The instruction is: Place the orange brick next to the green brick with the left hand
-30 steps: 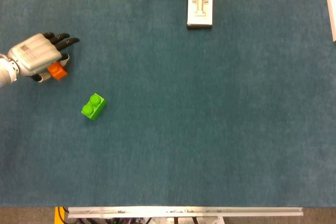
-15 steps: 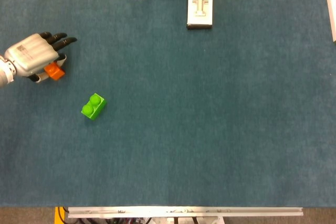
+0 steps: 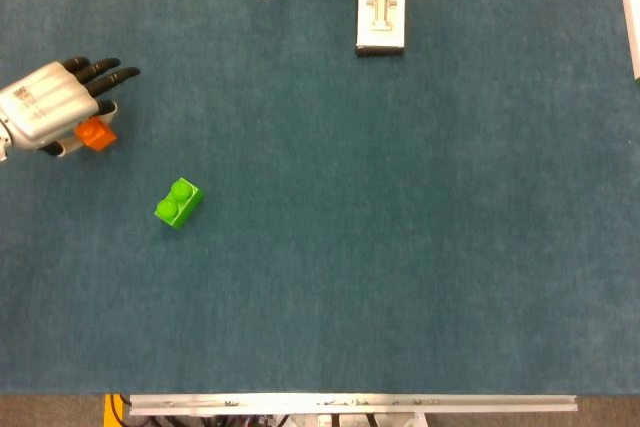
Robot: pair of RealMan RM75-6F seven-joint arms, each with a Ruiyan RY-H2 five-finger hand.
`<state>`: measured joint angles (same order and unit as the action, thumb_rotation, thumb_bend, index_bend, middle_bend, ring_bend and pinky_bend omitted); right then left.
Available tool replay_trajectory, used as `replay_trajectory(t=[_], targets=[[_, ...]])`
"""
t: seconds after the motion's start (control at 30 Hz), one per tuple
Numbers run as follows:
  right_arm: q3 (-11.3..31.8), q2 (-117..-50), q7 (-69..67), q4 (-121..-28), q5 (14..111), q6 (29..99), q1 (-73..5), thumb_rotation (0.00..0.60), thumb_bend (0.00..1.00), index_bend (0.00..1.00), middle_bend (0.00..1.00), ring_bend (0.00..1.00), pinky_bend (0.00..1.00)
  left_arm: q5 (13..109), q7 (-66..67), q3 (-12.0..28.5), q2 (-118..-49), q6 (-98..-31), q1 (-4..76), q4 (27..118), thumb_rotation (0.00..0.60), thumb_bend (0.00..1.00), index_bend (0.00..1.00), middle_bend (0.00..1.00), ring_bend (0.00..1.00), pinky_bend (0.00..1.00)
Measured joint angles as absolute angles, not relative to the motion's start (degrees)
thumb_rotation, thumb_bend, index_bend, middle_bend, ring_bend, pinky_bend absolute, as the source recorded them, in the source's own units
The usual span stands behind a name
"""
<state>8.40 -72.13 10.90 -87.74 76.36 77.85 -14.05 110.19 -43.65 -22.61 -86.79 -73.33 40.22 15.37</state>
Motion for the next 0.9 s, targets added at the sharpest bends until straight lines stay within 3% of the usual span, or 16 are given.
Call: replay_trajectory(t=[0.23, 0.43, 0.77, 0.9], targets=[[7.5, -71.3, 10.1, -88.2, 78.3, 78.4, -13.6, 0.6, 0.44, 0.63, 0.55, 0.42, 0.46, 109.5, -39.0, -21.8, -82.9, -74.7, 40.0, 22.1, 0.6, 0.35, 0.47, 0.0, 0.0, 0.19], [6.7, -70.6, 8.6, -88.2, 80.0, 78.8, -13.3, 0.6, 0.44, 0.63, 0.55, 0.42, 0.46, 108.4, -29.9, -21.0, -76.6, -72.2, 40.8, 36.5, 0.6, 0.35, 0.47, 0.0, 0.0, 0.19], [5.8, -68.9, 5.0, -87.3, 81.9, 78.7, -12.8, 0.6, 0.44, 0.63, 0.55, 0.42, 0.46, 100.0, -5.1, -17.5, -62.6, -59.5, 42.3, 71.0, 0.6, 0.35, 0.52, 0.0, 0.0, 0.19], [5.4, -68.3, 3.9, -87.0, 82.6, 79.2, -12.3, 0.6, 0.44, 0.63, 0.55, 0.42, 0.46, 94.5, 3.6, -15.3, -58.7, -54.4, 42.3, 78.9, 0.6, 0.35, 0.53, 0.0, 0.0, 0.19]])
